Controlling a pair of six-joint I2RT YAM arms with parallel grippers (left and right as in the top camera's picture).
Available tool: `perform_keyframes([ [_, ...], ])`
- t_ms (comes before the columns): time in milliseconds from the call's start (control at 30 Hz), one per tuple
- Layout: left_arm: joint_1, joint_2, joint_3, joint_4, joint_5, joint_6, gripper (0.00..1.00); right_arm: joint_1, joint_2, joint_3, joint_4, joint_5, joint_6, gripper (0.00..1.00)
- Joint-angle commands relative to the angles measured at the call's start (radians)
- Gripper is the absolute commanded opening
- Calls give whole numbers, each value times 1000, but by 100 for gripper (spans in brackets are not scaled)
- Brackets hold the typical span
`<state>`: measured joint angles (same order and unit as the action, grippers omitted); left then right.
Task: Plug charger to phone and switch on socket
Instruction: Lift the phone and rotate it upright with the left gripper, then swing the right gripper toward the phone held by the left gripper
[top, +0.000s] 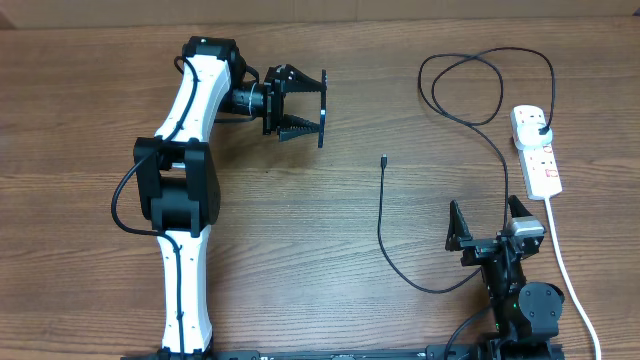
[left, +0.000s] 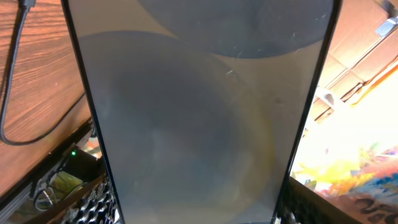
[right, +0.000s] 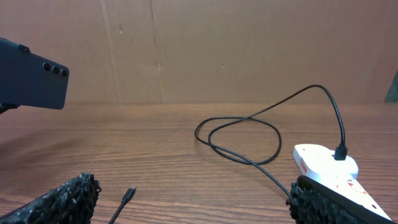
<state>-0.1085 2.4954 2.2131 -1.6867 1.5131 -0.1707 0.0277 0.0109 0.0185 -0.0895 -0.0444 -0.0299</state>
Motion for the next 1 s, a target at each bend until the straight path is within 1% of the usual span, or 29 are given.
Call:
perform_keyframes([
  [0,13,3,27,-4,70,-40,66,4,-7,-10,6,6,-5,100],
  [533,31,3,27,-4,70,-55,66,4,-7,-10,6,6,-5,100],
  [633,31,3,27,-4,70,-55,66,4,-7,-10,33,-2,2,100],
  [733,31,3,27,-4,70,-55,66,5,-7,-10,77,-182,119,100],
  [800,31,3,27,-4,70,-55,66,5,-7,-10,74,-441,292,100],
  [833,31,3,27,-4,70,-55,66,5,-7,-10,85,-526,356,100],
  [933,31,3,27,-4,70,-55,66,5,-7,-10,206,-565,492,100],
  [967,31,3,27,-4,70,-55,66,5,-7,-10,283,-583,526,100],
])
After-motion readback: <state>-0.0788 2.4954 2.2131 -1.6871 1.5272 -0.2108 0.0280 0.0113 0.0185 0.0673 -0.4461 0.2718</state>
